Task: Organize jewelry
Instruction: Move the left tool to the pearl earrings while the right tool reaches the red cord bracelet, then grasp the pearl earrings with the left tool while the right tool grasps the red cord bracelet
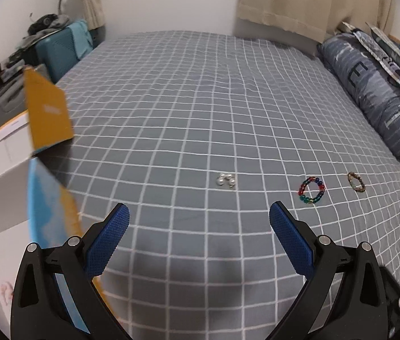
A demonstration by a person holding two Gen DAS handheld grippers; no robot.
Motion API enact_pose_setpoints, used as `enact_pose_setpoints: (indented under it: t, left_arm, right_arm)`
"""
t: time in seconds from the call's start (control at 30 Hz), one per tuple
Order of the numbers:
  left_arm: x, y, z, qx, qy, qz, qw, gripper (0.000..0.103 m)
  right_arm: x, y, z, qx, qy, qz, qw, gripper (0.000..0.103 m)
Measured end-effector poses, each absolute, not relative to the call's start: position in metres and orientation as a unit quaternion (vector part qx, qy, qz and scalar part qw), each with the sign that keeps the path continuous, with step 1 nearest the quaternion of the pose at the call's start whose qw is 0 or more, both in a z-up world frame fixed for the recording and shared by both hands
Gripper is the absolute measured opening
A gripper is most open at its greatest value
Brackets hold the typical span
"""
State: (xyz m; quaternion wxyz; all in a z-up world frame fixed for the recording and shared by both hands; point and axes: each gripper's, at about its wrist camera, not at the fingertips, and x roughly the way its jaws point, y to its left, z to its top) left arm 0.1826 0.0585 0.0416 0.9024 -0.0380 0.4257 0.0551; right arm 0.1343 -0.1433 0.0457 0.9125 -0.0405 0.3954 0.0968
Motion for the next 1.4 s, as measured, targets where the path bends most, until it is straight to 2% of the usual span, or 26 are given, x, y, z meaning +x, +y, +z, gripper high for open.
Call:
enact_pose_setpoints:
  t: [0.27, 0.63, 0.87, 1.03, 1.07, 1.17, 1.2, 1.33, 1.4]
  left_arm:
    - [0.223, 0.042, 0.003, -0.023, 0.448, 0.060, 0.892, 0.097]
    - [0.268, 0.056, -0.062, -0.058, 0.485, 0.082, 0.869, 0.097]
    - [0.283, 0.055, -0.084, -0.063, 0.485, 0.089, 0.868, 0.097]
    - [0.288, 0.052, -0.089, -0.054, 0.480, 0.096, 0.870, 0.096]
    - [0.289, 0.052, -0.089, -0.052, 0.481, 0.096, 0.870, 0.094]
    - [0.288, 0.051, -0.088, -0.051, 0.481, 0.095, 0.870, 0.077]
    - [0.288, 0.052, -0.087, -0.052, 0.482, 0.095, 0.870, 0.070]
    - [0.285, 0.054, -0.085, -0.061, 0.484, 0.095, 0.868, 0.057]
    - [0.283, 0.056, -0.085, -0.062, 0.481, 0.098, 0.869, 0.046]
  right_arm:
    - [0.124, -0.182, 0.008, -0.032, 0.427, 0.076, 0.900, 0.095]
    - [0.104, -0.210, -0.050, -0.023, 0.476, 0.067, 0.877, 0.095]
    - [0.100, -0.219, -0.072, -0.013, 0.496, 0.065, 0.866, 0.095]
    - [0.100, -0.220, -0.083, -0.008, 0.507, 0.065, 0.860, 0.088]
    - [0.100, -0.220, -0.084, -0.010, 0.507, 0.066, 0.859, 0.087]
    - [0.099, -0.219, -0.086, -0.014, 0.509, 0.068, 0.858, 0.079]
    - [0.099, -0.219, -0.086, -0.013, 0.508, 0.069, 0.859, 0.076]
    - [0.098, -0.218, -0.086, -0.015, 0.507, 0.068, 0.859, 0.062]
    - [0.098, -0.219, -0.086, -0.013, 0.505, 0.067, 0.860, 0.056]
